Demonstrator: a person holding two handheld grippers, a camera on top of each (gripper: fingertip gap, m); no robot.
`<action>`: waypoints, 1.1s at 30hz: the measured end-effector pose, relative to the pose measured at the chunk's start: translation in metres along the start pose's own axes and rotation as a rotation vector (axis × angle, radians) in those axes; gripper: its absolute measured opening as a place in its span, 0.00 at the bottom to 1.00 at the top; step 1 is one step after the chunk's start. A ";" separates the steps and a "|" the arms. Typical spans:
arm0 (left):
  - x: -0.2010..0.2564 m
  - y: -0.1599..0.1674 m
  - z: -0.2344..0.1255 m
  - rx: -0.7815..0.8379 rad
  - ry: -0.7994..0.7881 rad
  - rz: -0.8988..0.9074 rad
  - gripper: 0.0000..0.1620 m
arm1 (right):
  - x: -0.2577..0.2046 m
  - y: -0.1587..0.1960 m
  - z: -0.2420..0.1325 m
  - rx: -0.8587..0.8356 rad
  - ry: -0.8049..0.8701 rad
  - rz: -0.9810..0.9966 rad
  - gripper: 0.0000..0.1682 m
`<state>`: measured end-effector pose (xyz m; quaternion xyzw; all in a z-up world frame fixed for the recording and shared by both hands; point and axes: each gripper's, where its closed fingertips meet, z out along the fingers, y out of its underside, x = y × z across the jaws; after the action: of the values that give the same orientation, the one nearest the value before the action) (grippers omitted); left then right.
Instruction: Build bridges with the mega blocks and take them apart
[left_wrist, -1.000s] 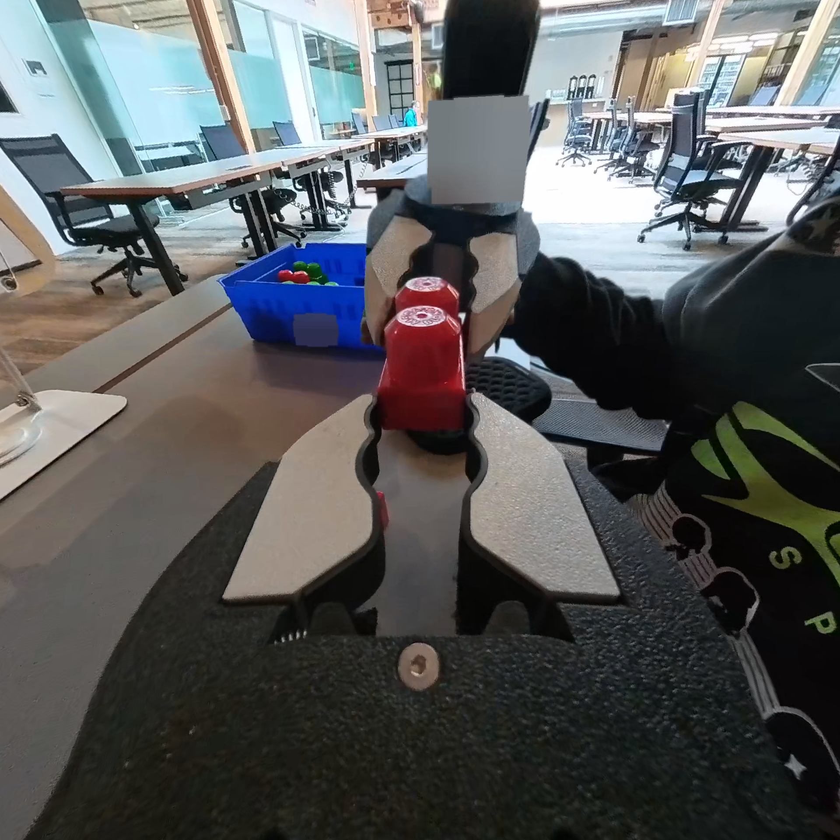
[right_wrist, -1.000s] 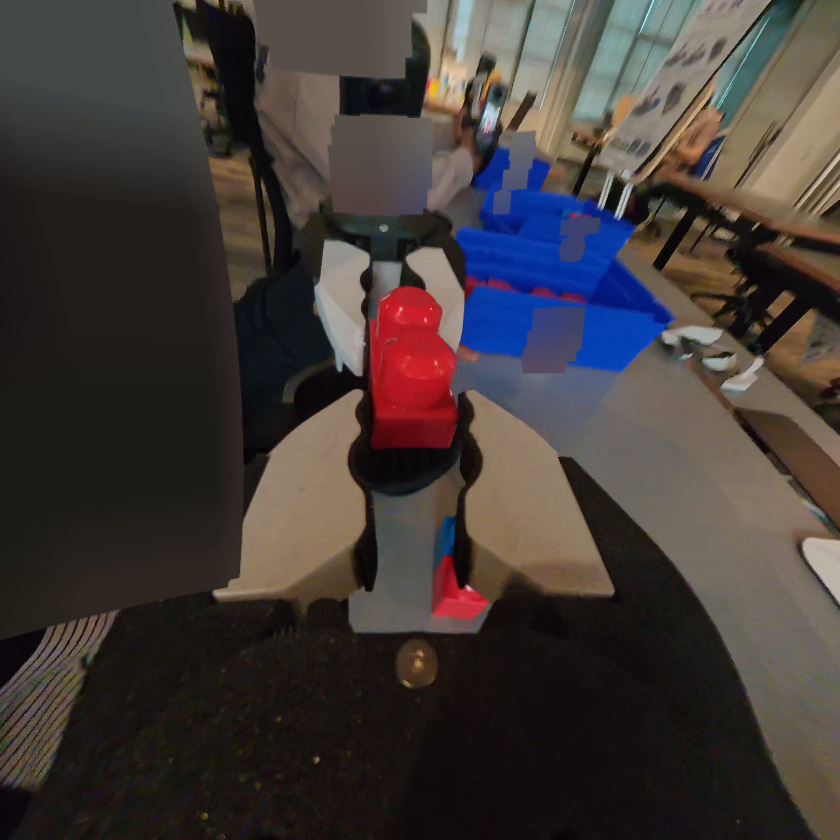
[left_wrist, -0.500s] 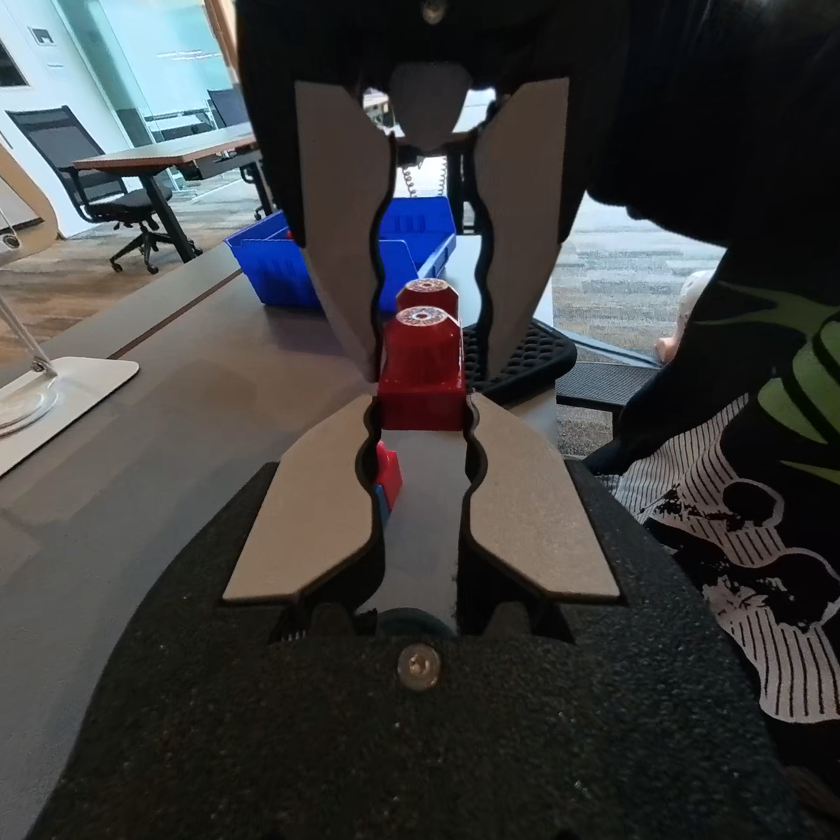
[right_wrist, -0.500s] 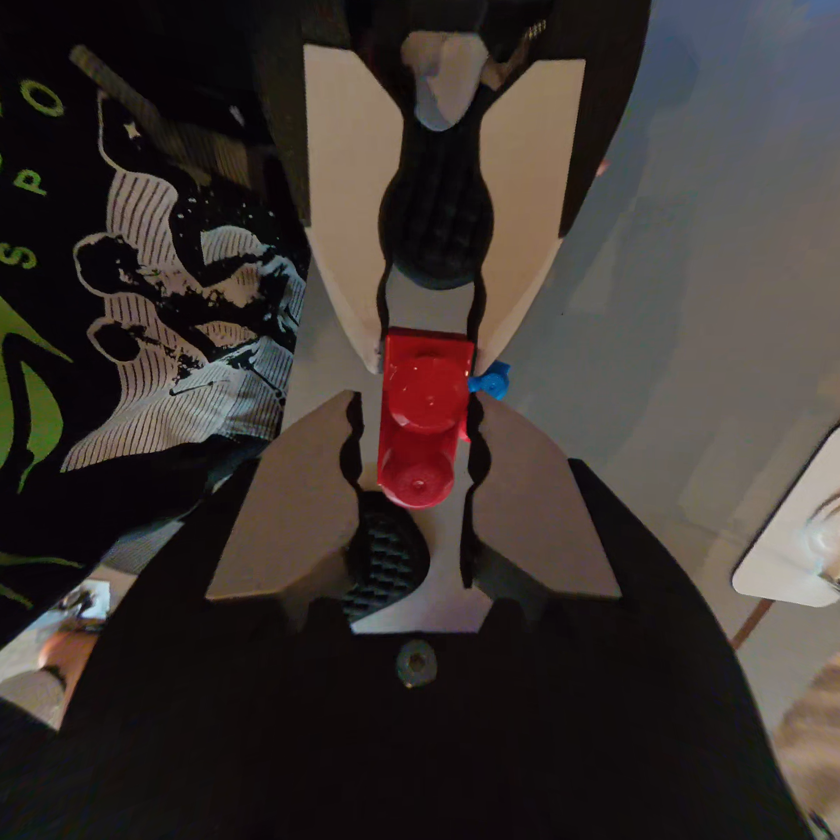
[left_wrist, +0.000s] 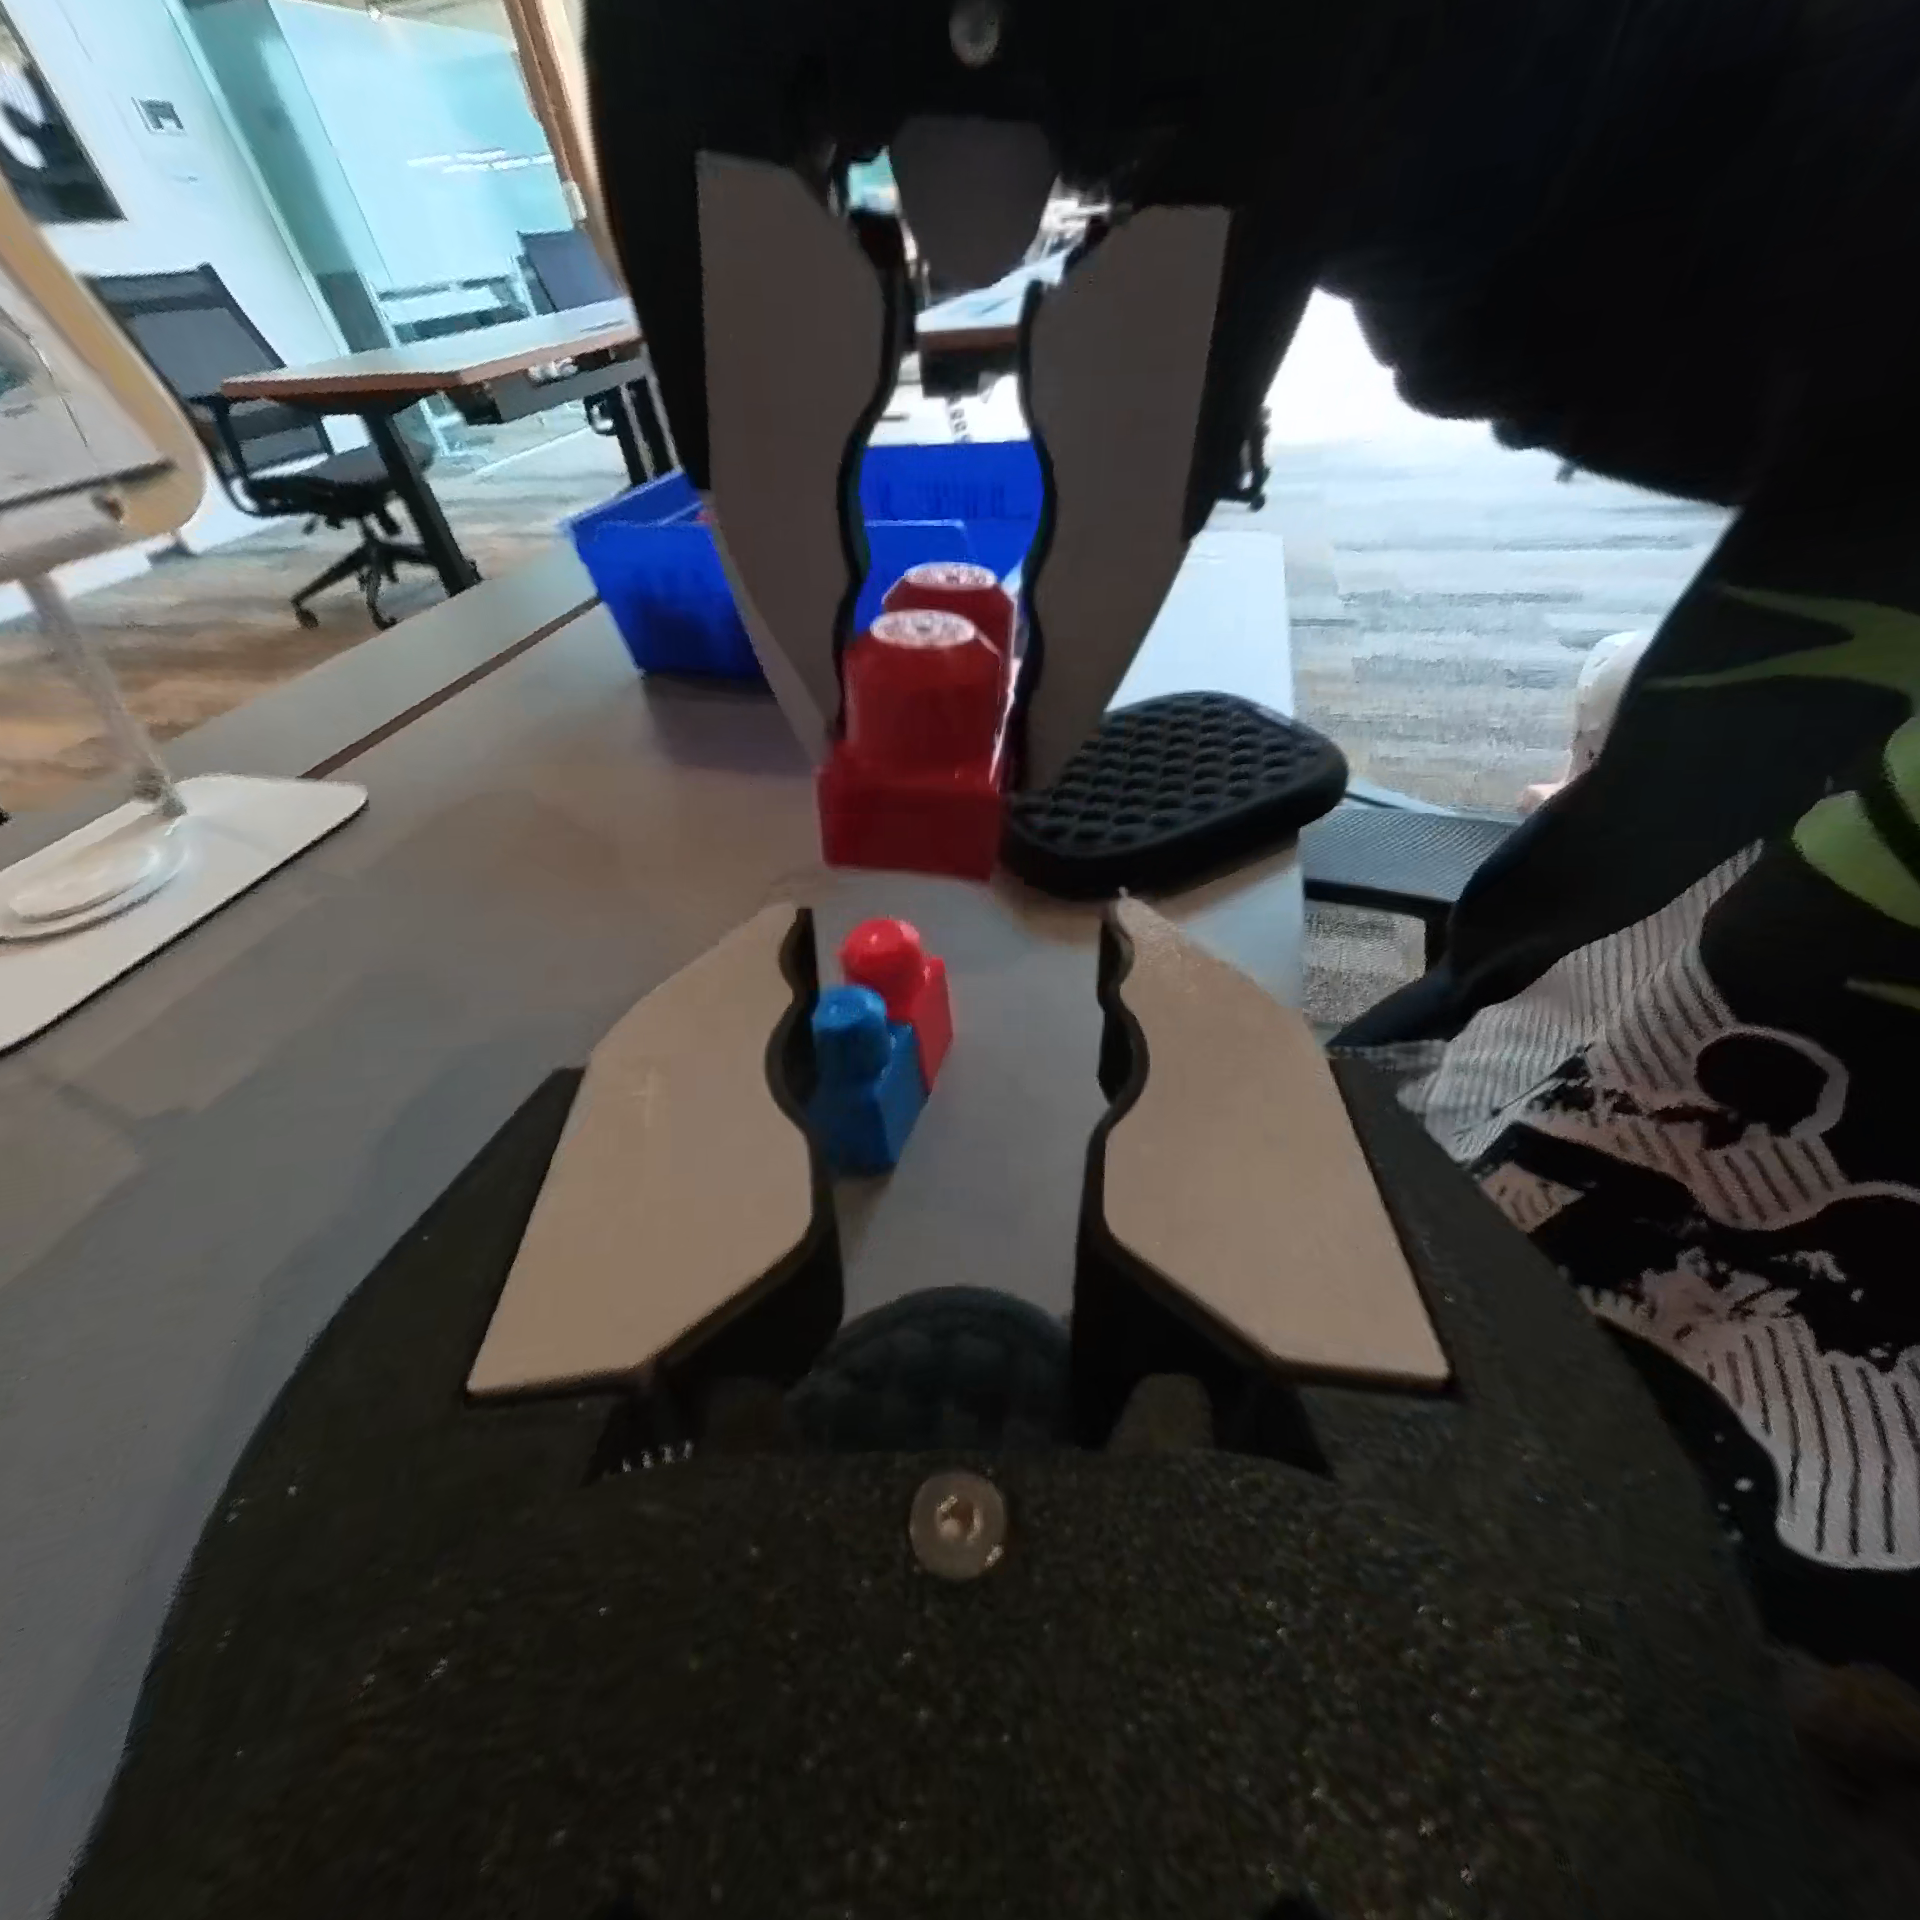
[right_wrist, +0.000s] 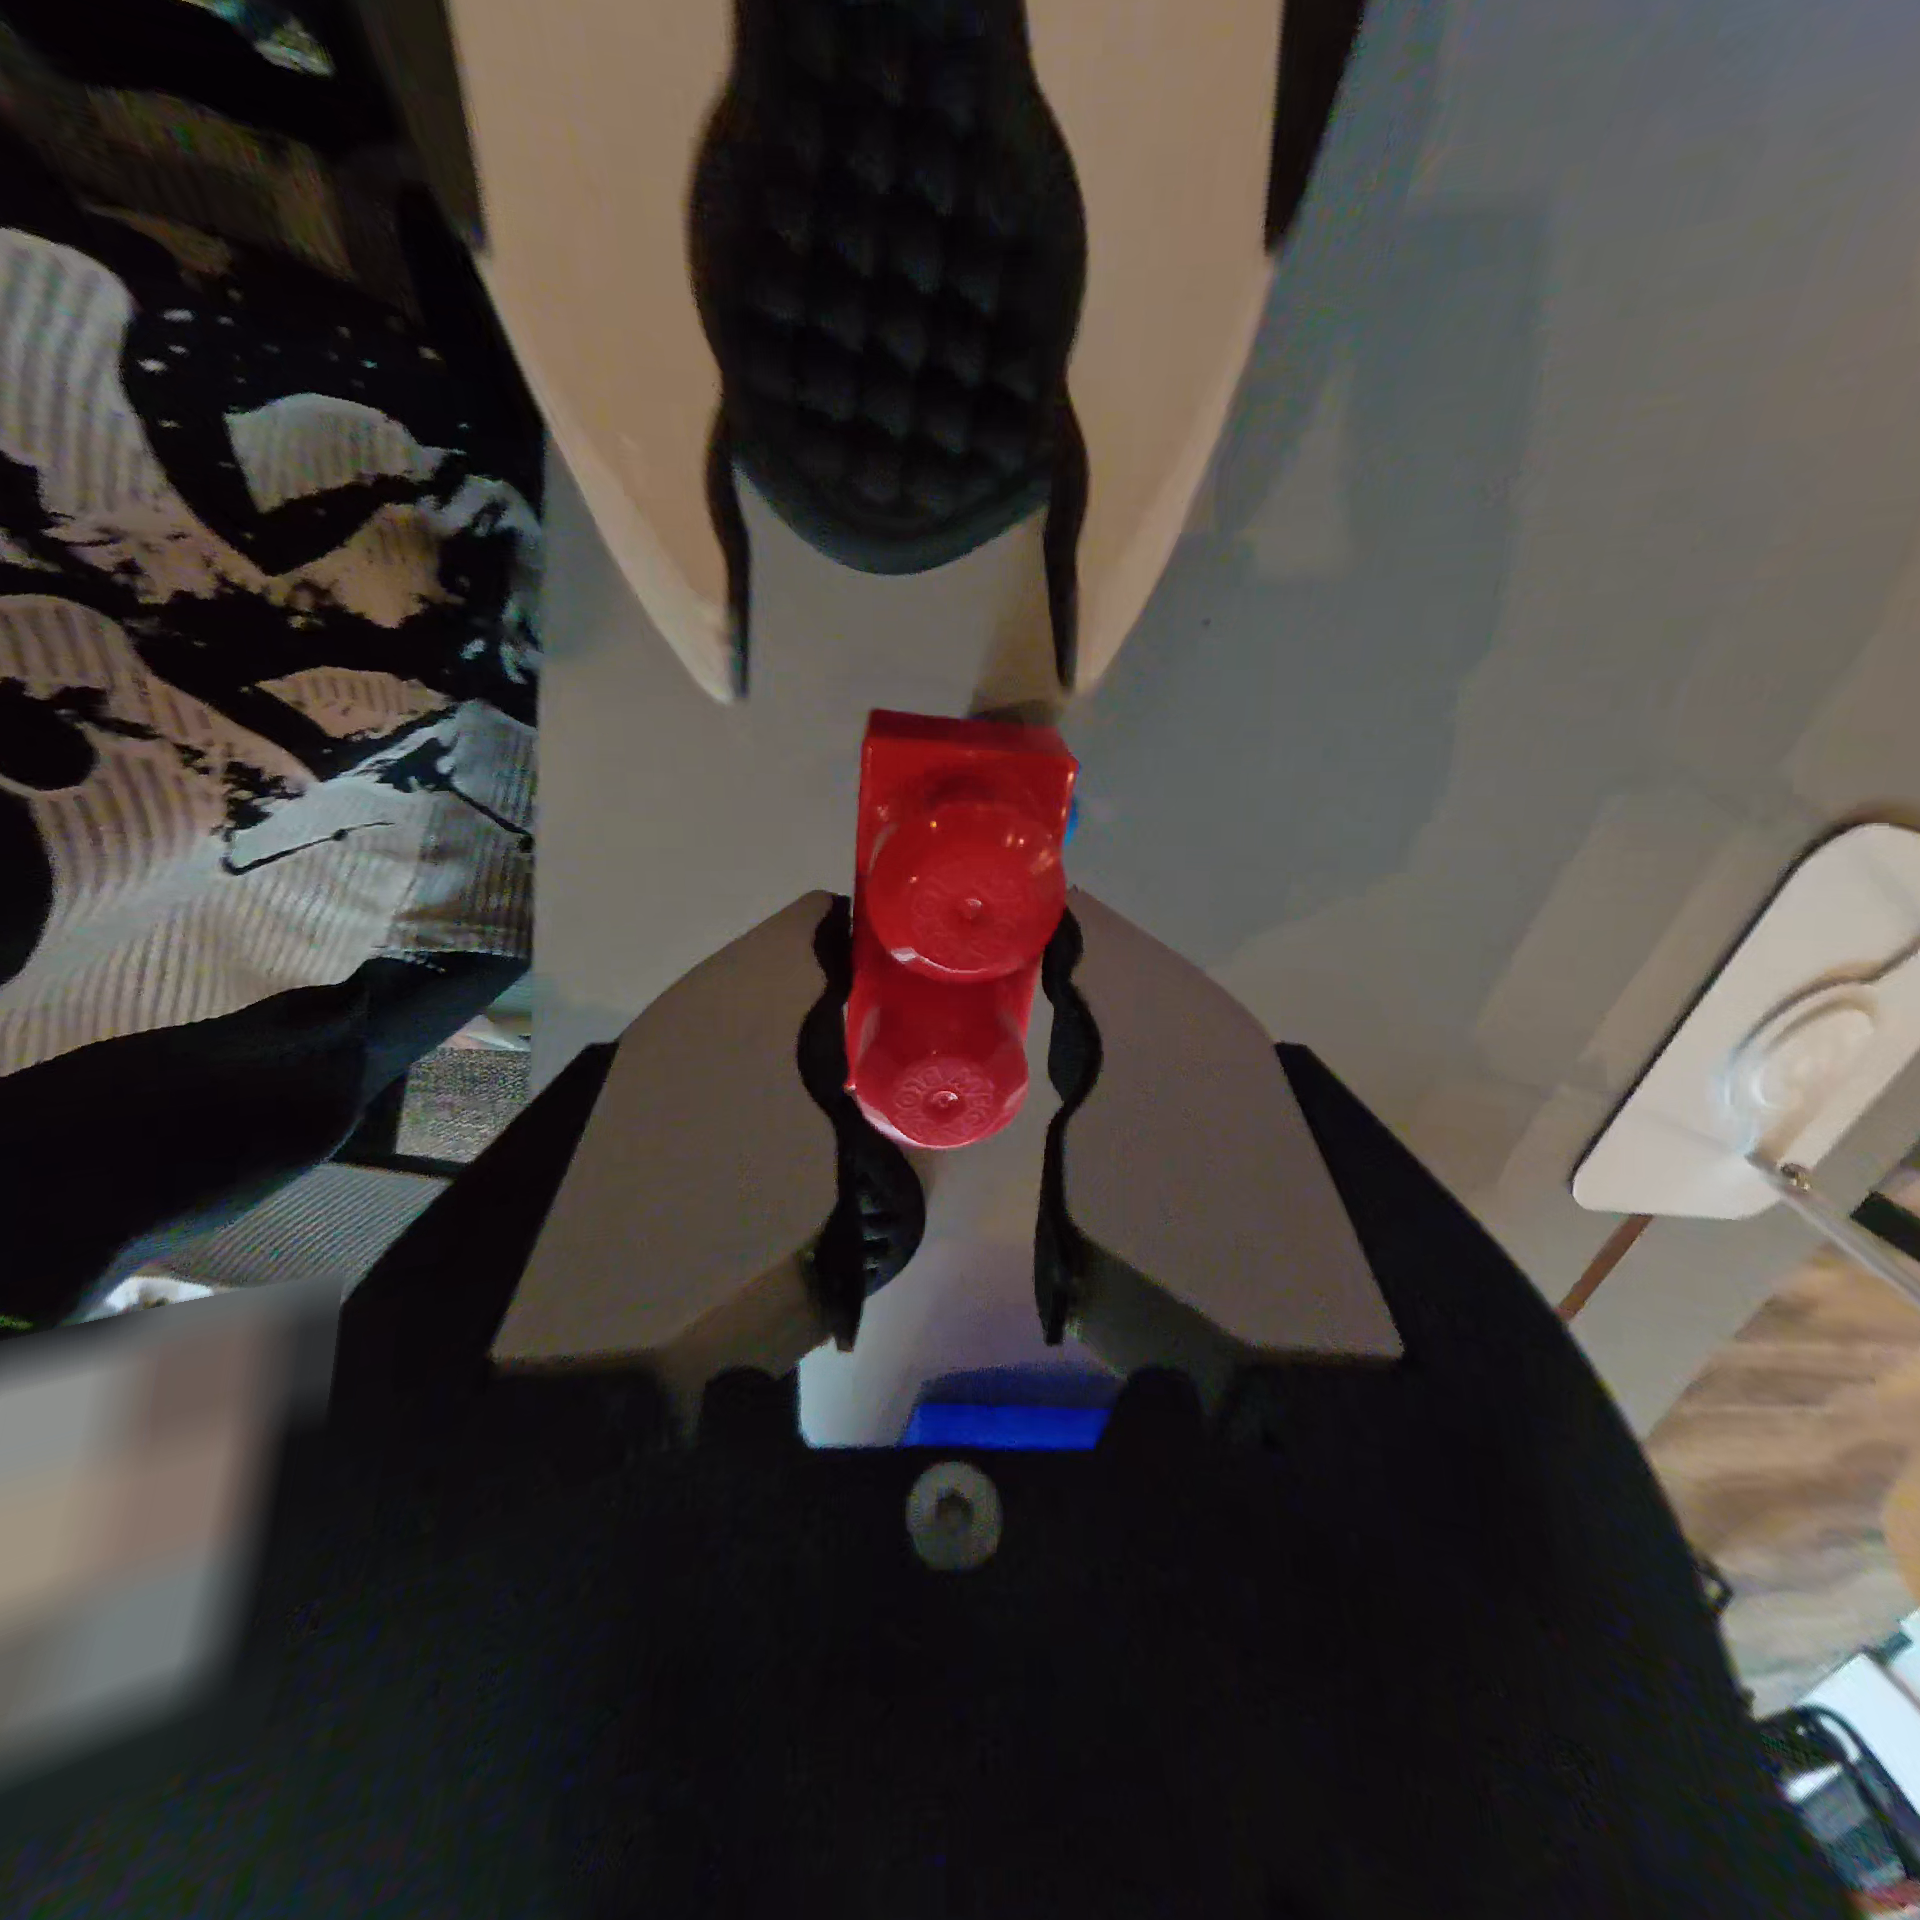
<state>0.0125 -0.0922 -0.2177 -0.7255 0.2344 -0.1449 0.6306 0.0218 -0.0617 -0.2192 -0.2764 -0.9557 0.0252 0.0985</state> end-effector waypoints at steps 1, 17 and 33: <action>-0.004 0.005 -0.003 -0.008 -0.018 -0.007 0.33 | 0.003 0.003 0.003 -0.005 0.009 0.015 0.21; -0.014 0.035 -0.020 -0.046 -0.034 -0.007 0.31 | 0.024 0.035 0.072 -0.115 0.028 0.099 0.21; -0.023 0.053 -0.017 -0.100 -0.051 -0.009 0.44 | 0.021 0.037 0.084 -0.093 0.010 0.121 0.21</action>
<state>-0.0233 -0.0994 -0.2651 -0.7605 0.2220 -0.1175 0.5987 0.0071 -0.0184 -0.3018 -0.3381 -0.9368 -0.0147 0.0885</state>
